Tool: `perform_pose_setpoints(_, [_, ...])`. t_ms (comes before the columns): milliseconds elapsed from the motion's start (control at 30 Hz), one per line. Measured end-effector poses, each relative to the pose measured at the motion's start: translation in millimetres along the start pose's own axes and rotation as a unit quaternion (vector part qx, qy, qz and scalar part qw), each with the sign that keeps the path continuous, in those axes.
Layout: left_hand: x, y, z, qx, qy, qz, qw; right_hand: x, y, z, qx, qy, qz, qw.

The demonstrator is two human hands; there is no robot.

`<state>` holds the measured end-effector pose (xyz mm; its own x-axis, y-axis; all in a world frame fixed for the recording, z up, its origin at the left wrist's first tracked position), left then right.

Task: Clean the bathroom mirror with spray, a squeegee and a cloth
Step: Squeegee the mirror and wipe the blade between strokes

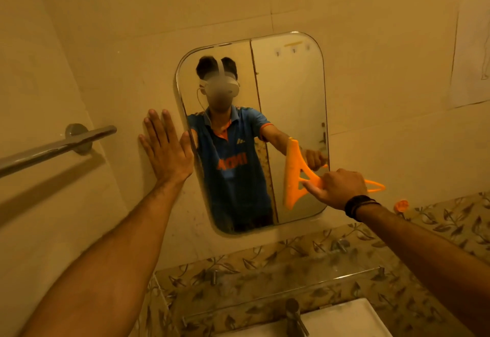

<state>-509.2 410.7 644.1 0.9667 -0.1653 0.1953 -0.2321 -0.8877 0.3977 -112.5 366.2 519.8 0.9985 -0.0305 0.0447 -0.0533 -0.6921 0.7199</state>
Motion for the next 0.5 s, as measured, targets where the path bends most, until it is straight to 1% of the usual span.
perform_pose_setpoints(67, [-0.9, -1.2, 3.4, -0.005, -0.003, -0.007, 1.0, 6.0, 2.6, 5.7, 0.001, -0.012, 0.009, 1.0])
perform_pose_setpoints(167, [-2.4, -3.8, 7.1, -0.015, 0.0, -0.018, 1.0, -9.8, 15.5, 10.8, 0.042, -0.01, -0.009, 0.999])
perform_pose_setpoints(300, [-2.3, -6.1, 12.3, -0.026, 0.003, -0.014, 1.0, -75.4, 31.9, 14.0, 0.093, 0.062, -0.042, 0.993])
perform_pose_setpoints(333, [-3.7, -6.7, 14.3, -0.032, 0.0, -0.015, 0.999, -96.4, 33.2, 14.7, 0.094, 0.084, -0.04, 0.991])
perform_pose_setpoints(400, [-4.7, -9.0, 18.0, -0.046, -0.01, -0.019, 0.999, -134.2, 24.5, 15.7, 0.064, 0.12, -0.037, 0.99])
perform_pose_setpoints(500, [-8.4, -11.9, 27.0, -0.058, -0.019, -0.04, 0.997, -181.2, 2.9, 18.9, 0.012, 0.143, -0.049, 0.988])
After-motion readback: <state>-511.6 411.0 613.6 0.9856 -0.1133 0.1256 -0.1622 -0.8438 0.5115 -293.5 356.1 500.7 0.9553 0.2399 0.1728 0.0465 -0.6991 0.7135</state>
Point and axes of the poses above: each hand's wrist, its own z-axis away from the middle knuckle, its own y-axis out of the back of the hand, x = y × z, the point moved 10 cm from there along -z, towards the middle knuckle, and after that the axes turned 5 degrees about z, right-handed, at the moved point
